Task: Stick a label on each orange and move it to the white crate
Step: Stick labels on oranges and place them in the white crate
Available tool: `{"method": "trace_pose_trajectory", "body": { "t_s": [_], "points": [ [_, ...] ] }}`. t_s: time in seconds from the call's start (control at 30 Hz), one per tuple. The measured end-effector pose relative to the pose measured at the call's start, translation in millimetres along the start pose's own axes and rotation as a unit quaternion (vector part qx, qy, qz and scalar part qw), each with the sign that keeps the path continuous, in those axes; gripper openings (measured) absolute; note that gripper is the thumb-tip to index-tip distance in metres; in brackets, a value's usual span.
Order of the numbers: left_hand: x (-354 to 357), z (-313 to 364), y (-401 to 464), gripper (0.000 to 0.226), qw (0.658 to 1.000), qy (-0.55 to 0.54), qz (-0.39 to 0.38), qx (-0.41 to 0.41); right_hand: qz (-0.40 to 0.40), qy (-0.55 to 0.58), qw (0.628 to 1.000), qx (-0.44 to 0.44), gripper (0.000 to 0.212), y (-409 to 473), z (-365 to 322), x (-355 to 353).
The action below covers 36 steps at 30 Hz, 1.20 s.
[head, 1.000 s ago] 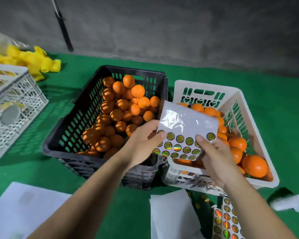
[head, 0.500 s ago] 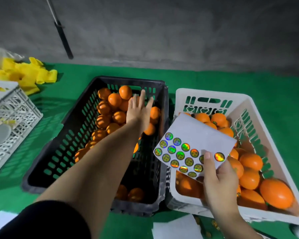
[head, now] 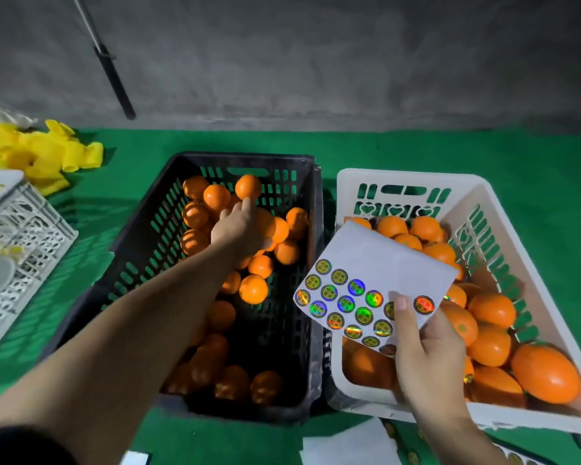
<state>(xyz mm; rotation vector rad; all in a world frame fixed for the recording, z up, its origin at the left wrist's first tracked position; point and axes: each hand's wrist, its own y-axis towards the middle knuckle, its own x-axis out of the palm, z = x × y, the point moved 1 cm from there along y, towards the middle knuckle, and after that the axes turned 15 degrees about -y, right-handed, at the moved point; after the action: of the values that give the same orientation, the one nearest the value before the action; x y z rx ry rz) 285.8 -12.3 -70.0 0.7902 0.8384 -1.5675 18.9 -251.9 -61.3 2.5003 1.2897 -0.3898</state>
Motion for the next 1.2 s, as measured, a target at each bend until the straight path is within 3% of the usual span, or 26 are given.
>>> {"method": "trace_pose_trajectory", "body": {
  "t_s": [0.07,0.13,0.23,0.3,0.4,0.57,0.63,0.7,0.8,0.97,1.2],
  "points": [
    [-11,8,-32,0.089,0.982,-0.185,-0.016,-0.038,-0.007,0.008,1.000,-0.007,0.042,0,1,0],
    [-21,19,-74,0.082,0.928,-0.366,-0.043,-0.059,-0.018,0.040,0.999,-0.016,0.030,2,2,1],
    [-24,32,-146,0.084,0.848,-0.521,-0.082,-0.062,-0.043,0.098,0.994,-0.010,0.027,-2,-5,-10],
    [-22,39,-189,0.080,0.805,-0.584,-0.103,-0.036,-0.058,0.131,0.990,0.006,0.030,-8,-10,-24],
    [-21,49,-242,0.064,0.786,-0.603,-0.138,0.011,-0.086,0.150,0.985,-0.001,0.039,-23,-23,-51],
    [-21,61,-301,0.056,0.747,-0.647,-0.147,0.040,-0.062,0.112,0.989,-0.081,0.083,-54,-59,-83],
    [-18,58,-317,0.054,0.737,-0.660,-0.139,0.048,-0.024,0.087,0.986,-0.138,0.079,-65,-69,-90],
    [-16,50,-326,0.061,0.733,-0.669,-0.116,0.052,0.000,0.046,0.985,-0.168,0.059,-75,-76,-95],
    [-13,41,-332,0.080,0.724,-0.676,-0.115,0.070,-0.041,-0.018,0.991,-0.124,0.035,-80,-79,-98],
    [-16,34,-336,0.087,0.745,-0.653,-0.097,0.096,-0.104,0.027,0.991,-0.077,0.045,-81,-76,-104],
    [-22,28,-339,0.081,0.758,-0.638,-0.076,0.114,-0.119,-0.030,0.988,-0.097,0.027,-82,-74,-108]
  ]
}}
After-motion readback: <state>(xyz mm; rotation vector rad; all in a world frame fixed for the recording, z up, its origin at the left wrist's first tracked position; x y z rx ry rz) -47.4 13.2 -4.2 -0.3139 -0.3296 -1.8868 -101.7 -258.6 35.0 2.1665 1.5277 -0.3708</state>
